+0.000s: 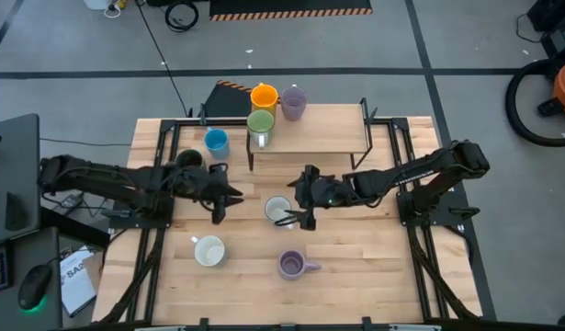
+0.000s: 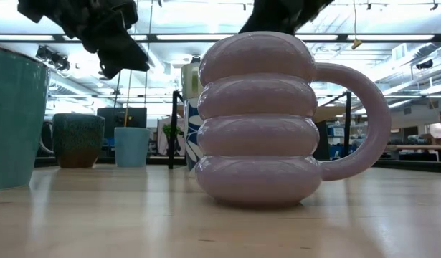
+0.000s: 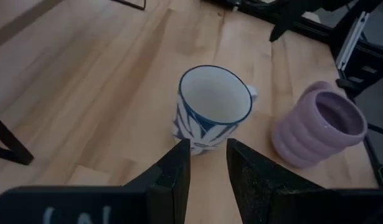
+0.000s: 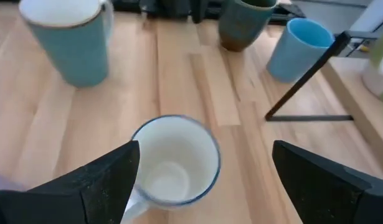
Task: Place coffee mugs
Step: Put the blue mug on the shelf
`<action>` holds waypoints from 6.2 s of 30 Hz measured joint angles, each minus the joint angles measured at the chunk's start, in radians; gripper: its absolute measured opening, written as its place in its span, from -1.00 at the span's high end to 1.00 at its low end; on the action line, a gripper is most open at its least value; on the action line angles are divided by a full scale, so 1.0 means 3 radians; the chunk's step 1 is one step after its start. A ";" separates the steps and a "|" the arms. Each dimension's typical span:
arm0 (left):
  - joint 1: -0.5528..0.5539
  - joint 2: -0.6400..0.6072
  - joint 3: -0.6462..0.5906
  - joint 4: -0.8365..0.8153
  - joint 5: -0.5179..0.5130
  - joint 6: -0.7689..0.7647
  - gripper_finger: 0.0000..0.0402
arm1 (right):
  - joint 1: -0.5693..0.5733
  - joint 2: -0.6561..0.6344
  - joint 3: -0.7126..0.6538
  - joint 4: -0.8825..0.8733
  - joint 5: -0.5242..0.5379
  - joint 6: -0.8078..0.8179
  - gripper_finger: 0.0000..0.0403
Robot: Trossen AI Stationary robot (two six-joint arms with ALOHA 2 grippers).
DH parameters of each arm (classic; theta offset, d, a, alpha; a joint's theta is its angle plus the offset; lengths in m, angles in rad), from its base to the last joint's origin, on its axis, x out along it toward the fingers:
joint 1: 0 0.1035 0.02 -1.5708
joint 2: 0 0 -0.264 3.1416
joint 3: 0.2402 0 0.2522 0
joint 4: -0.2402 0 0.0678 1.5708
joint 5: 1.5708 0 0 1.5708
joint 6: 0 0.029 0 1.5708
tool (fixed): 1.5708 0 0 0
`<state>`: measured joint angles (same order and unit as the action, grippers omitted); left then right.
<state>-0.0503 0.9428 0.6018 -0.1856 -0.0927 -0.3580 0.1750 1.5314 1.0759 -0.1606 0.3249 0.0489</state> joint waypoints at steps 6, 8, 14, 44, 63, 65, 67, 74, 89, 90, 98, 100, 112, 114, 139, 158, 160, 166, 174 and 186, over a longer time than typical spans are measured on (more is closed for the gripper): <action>-0.0298 0.0000 0.0000 -0.0010 -0.0228 -0.0212 0.45 | 0.0121 0.0069 0.0185 -0.0114 -0.0091 0.0012 -0.85; -0.0404 0.0000 0.0000 -0.0029 -0.0322 -0.0247 0.45 | 0.0130 0.0124 0.0231 -0.0174 -0.0147 0.0014 -0.85; -0.0619 0.0000 0.0000 -0.0028 -0.0490 -0.0376 0.45 | 0.0164 0.0370 0.0583 -0.0881 -0.0294 -0.0079 -0.85; -0.0682 0.0001 0.0001 0.0128 -0.0849 -0.0603 0.45 | 0.0025 0.0715 0.0734 -0.1224 -0.0546 -0.2087 -0.56; -0.0681 0.0001 0.0004 0.0108 -0.0849 -0.0571 0.45 | -0.0075 0.0893 0.0702 -0.1132 -0.0620 -0.2318 -0.14; -0.0681 0.0001 0.0004 0.0114 -0.0849 -0.0571 0.45 | -0.0070 0.0893 0.0702 -0.1114 -0.0626 -0.2337 -0.07; -0.0681 0.0001 0.0004 0.0100 -0.0849 -0.0566 0.45 | -0.0070 0.0893 0.0702 -0.1086 -0.0626 -0.2339 0.01; -0.0685 0.0001 0.0004 0.0086 -0.0848 -0.0566 0.45 | -0.0070 0.0893 0.0702 -0.1078 -0.0558 -0.2282 0.29; -0.0685 0.0001 0.0004 0.0077 -0.0848 -0.0573 0.45 | -0.0070 0.0890 0.0703 -0.1126 -0.0473 -0.2096 0.83; -0.0685 0.0001 0.0004 0.0078 -0.0848 -0.0573 0.45 | -0.0070 0.0891 0.0702 -0.1135 -0.0456 -0.2104 0.85; -0.0685 0.0001 0.0004 0.0076 -0.0846 -0.0572 0.45 | -0.0097 0.0891 0.0715 -0.1172 -0.0457 -0.2043 0.88; -0.0685 0.0001 0.0004 0.0076 -0.0848 -0.0556 0.45 | -0.0097 0.0891 0.0776 -0.1323 -0.0457 -0.2015 0.88; -0.0685 0.0001 0.0004 0.0078 -0.0846 -0.0475 0.45 | -0.0288 0.0876 0.1453 -0.2320 -0.0568 -0.2022 0.88; -0.0685 0.0001 0.0003 0.0076 -0.0839 -0.0475 0.45 | -0.0321 0.0876 0.1561 -0.2475 -0.0566 -0.2050 0.88; -0.0685 0.0001 0.0001 0.0077 -0.0839 -0.0399 0.45 | -0.0880 0.0873 0.2752 -0.3429 -0.0389 -0.2660 0.88; -0.0685 0.0001 0.0001 0.0076 -0.0849 -0.0382 0.45 | -0.1731 0.0873 0.2925 -0.3504 -0.1196 -0.2938 0.88; -0.0685 0.0001 0.0001 0.0076 -0.0850 -0.0339 0.45 | -0.1744 0.0873 0.2925 -0.3499 -0.1294 -0.2972 0.88; -0.0685 0.0001 0.0001 0.0079 -0.0851 -0.0339 0.45 | -0.1745 0.0880 0.2857 -0.3379 -0.1352 -0.3065 0.88; -0.0685 0.0001 0.0001 0.0079 -0.0851 -0.0340 0.45 | -0.1756 0.0888 0.2764 -0.3249 -0.1342 -0.3114 0.88; -0.0685 0.0001 0.0001 0.0079 -0.0851 -0.0341 0.45 | -0.1764 0.0888 0.2763 -0.3241 -0.1145 -0.3052 0.60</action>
<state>-0.2558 0.9432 0.6022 -0.1619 -0.3481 -0.4603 -0.3542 1.7977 1.9049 -1.1328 -0.0187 -0.8667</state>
